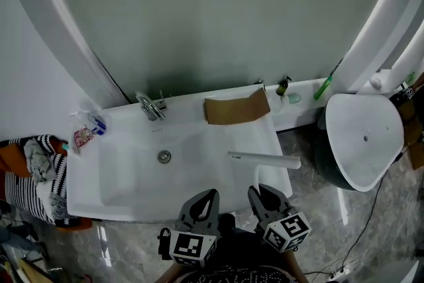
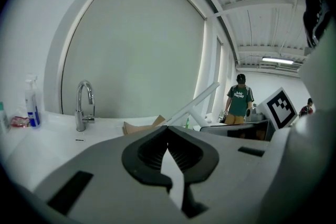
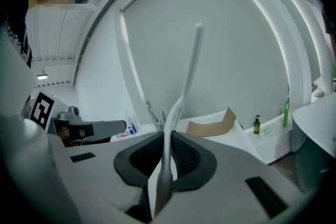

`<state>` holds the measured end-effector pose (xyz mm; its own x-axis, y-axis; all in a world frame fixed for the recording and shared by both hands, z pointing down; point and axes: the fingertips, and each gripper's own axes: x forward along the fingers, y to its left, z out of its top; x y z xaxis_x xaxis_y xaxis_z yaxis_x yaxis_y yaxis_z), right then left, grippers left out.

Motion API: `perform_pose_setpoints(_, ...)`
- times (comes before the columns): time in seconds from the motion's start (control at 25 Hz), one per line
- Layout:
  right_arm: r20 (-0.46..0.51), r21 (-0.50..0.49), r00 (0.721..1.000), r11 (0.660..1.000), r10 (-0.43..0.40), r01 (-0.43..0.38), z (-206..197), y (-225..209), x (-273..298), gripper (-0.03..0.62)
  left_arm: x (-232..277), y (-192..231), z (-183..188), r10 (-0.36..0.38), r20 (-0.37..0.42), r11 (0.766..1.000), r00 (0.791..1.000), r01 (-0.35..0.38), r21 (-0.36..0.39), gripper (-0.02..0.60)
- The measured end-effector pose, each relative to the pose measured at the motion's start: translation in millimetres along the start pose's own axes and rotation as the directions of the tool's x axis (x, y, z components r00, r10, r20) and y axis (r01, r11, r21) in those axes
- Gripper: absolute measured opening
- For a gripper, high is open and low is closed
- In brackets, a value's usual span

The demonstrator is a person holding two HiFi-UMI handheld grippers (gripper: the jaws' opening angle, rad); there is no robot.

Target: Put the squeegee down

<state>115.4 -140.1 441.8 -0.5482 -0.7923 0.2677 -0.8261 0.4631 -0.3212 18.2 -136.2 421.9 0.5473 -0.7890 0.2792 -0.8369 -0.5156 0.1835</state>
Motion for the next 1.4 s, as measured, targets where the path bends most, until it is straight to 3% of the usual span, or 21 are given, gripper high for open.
perform_pose_setpoints(0.36,-0.026,0.011,0.999,0.999,0.034,-0.034,-3,-30,-3,0.054,25,-27,-8,-0.008,0.002,1.0,1.0,0.008,-0.026,0.005)
perform_pose_setpoints(0.84,-0.016,0.046,0.998,0.997,0.066,-0.065,6,-41,7,0.054,45,-21,11,0.023,0.053,1.0,0.998,-0.023,-0.009,0.005)
perform_pose_setpoints(1.12,-0.02,0.156,0.995,0.984,0.093,-0.088,-3,-57,22,0.054,53,-21,10,0.004,0.023,1.0,1.0,-0.005,0.01,0.005)
perform_pose_setpoints(1.4,-0.087,0.213,0.993,0.975,0.086,-0.066,-23,-100,67,0.054,52,-10,10,0.05,0.03,0.999,0.998,-0.05,-0.013,0.005)
